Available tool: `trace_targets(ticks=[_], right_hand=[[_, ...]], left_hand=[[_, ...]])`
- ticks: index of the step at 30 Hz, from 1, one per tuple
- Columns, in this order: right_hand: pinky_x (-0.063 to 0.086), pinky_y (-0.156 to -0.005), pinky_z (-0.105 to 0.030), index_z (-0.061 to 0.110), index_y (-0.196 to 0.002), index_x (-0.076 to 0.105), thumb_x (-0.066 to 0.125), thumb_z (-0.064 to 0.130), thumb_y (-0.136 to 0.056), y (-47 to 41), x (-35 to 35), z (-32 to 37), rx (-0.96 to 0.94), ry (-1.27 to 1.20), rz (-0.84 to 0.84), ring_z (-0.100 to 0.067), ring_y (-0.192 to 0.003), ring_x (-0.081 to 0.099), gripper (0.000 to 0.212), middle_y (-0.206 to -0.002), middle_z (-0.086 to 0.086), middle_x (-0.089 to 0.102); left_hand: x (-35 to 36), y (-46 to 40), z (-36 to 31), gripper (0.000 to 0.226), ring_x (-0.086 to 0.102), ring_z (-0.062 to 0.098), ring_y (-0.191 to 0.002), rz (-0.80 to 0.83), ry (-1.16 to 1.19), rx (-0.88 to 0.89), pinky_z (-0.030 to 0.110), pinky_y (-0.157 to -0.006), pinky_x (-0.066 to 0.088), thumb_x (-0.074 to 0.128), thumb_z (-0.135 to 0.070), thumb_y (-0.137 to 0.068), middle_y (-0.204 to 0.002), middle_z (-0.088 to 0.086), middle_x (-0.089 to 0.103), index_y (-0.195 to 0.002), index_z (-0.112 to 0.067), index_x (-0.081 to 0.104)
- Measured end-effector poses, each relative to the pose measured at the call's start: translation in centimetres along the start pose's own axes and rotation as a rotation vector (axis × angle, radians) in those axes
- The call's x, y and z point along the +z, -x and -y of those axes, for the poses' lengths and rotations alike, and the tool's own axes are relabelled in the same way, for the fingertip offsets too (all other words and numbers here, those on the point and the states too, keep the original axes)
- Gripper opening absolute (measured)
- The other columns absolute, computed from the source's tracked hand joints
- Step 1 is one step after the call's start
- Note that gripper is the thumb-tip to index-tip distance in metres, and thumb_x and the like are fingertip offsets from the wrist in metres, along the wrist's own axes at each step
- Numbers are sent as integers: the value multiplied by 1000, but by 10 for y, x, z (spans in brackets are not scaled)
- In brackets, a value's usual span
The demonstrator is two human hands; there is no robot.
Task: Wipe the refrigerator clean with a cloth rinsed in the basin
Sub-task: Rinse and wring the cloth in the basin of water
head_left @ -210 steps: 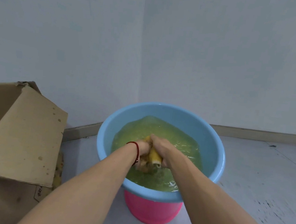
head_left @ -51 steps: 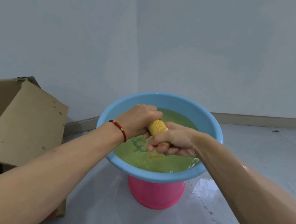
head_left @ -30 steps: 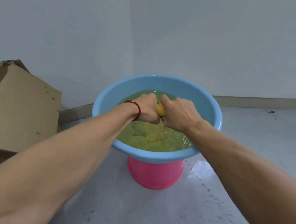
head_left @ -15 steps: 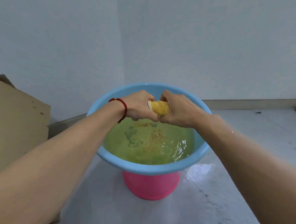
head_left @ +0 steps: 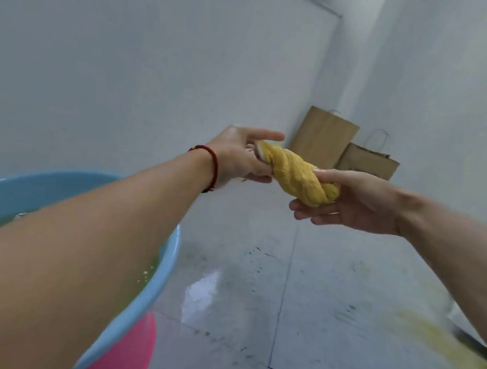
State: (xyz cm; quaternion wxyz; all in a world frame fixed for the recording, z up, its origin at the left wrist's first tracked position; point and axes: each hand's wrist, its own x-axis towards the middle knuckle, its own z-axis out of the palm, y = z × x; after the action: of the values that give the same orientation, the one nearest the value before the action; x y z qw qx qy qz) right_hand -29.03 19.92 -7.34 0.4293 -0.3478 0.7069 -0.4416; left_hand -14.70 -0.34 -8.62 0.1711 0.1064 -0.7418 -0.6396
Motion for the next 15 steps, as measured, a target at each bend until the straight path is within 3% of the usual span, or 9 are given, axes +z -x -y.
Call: trace_targets(ticks=[3,6,8,10,15], right_hand=[[48,-108,-50,7,-138,59,50,22,-105,42,-42,-4,49,84,-85,-36,-122,67,38,-131,-22,68],[50,-108,-56,11,-138,60,54,10,-100,57,-59,-25,3,42,-173,-33,-122,67,38,-135,-18,66],[54,-104,-55,12,-136,61,61,13,-91,48,-42,-47,-74,-107,-216,-32,-116,68,46,-132,-17,66],[58,-98,-53,9,-135,59,64,18,-90,39,-23,-65,-153,-231,-232,-33,-107,69,46,-126,-19,65],[61,-93,-52,13,-131,61,68,29,-99,39,-25,-67,-230,-214,-190,-38,-105,74,36,-118,-15,74]], left_hand=[[57,-20,-1,73,70,34,-109,115,206,-79,43,-89,61,68,22,-80,-129,22,62,-145,-8,49],[96,-18,-8,48,72,34,-106,138,145,-87,37,-84,63,67,13,-88,-121,22,67,-132,-2,58],[102,-7,-8,35,71,32,-108,78,178,-102,41,-86,63,64,6,-93,-120,18,69,-127,-4,60],[104,0,-8,37,70,29,-112,73,224,-139,45,-93,60,66,-2,-93,-123,16,69,-130,-5,58],[106,2,-12,40,73,29,-105,-12,55,-102,44,-89,61,69,0,-93,-120,18,70,-130,-5,56]])
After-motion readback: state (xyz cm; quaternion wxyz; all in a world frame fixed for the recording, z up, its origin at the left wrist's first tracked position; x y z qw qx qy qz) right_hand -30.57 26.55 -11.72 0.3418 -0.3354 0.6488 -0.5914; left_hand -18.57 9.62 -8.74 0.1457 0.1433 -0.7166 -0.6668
